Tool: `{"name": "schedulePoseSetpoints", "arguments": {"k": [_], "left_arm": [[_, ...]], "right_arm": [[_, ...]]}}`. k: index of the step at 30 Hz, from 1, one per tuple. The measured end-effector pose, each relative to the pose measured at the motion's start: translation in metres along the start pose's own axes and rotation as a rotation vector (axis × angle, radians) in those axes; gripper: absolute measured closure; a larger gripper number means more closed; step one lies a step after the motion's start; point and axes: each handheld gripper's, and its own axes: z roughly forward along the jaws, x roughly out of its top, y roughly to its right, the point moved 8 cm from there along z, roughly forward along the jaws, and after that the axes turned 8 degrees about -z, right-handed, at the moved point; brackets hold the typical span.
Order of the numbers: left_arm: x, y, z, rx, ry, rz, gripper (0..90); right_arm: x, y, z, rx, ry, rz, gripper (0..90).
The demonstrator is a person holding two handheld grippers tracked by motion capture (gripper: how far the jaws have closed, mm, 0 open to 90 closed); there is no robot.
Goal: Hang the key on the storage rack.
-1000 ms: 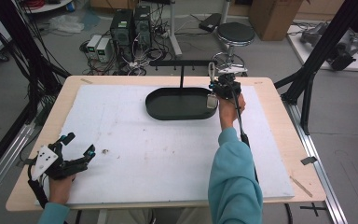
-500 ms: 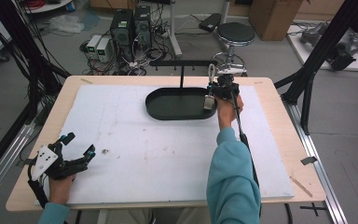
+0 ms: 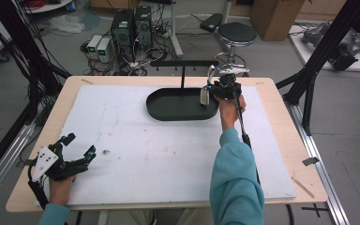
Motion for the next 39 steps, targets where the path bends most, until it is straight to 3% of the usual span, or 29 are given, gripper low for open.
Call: {"name": "schedulePoseSetpoints", "arguments": {"k": [4,5,6,7,9,10,13,16,19,21,22,25,27,31,32,37,39], "left_arm": [[0.000,0.000,0.000,0.000,0.000,0.000,11.4],[0.000,0.000,0.000,-0.001,0.000,0.002,11.3],[0.000,0.000,0.000,0.000,0.000,0.000,11.4],[0.000,0.000,0.000,0.000,0.000,0.000,11.4],[0.000,0.000,0.000,0.000,0.000,0.002,11.4],[0.000,0.000,0.000,0.000,0.000,0.002,11.4],[0.000,0.000,0.000,0.000,-0.001,0.003,11.4],[0.000,0.000,0.000,0.000,0.001,0.003,11.4],[0.000,0.000,0.000,0.000,-0.004,0.003,11.4],[0.000,0.001,0.000,0.000,0.000,0.009,11.4],[0.000,0.001,0.000,0.000,0.000,0.012,11.4],[0.000,0.001,0.000,0.000,0.004,0.013,11.4],[0.000,0.001,0.000,0.001,0.004,0.013,11.4],[0.000,0.001,0.000,0.000,-0.001,0.012,11.3],[0.000,0.001,0.000,0.002,-0.002,0.011,11.4],[0.000,0.001,0.000,0.003,-0.003,0.012,11.4],[0.000,0.001,0.000,0.004,-0.004,0.012,11.4]], "right_arm": [[0.008,-0.007,-0.009,0.070,0.047,0.036,21.8],[0.010,-0.012,-0.017,0.075,0.031,0.014,6.8],[0.011,-0.014,-0.020,0.076,0.033,-0.003,0.6],[0.014,-0.016,-0.028,0.071,0.060,-0.028,0.7],[0.019,-0.020,-0.044,0.104,0.124,-0.068,0.7],[0.019,-0.020,-0.044,0.104,0.124,-0.068,0.7],[0.022,-0.026,-0.075,0.138,0.205,-0.104,0.7],[0.020,-0.028,-0.090,0.152,0.250,-0.130,0.7],[0.001,-0.035,-0.116,0.186,0.321,-0.133,0.7],[-0.007,-0.037,-0.121,0.193,0.328,-0.126,0.7],[-0.022,-0.041,-0.130,0.206,0.346,-0.117,0.7],[-0.039,-0.044,-0.138,0.215,0.351,-0.109,0.7],[-0.061,-0.048,-0.148,0.212,0.391,-0.119,0.7],[-0.080,-0.049,-0.154,0.219,0.418,-0.104,0.7],[-0.096,-0.048,-0.156,0.213,0.434,-0.087,0.7],[-0.125,-0.047,-0.157,0.193,0.465,-0.042,0.7],[-0.128,-0.047,-0.156,0.188,0.469,-0.045,0.7]]}}
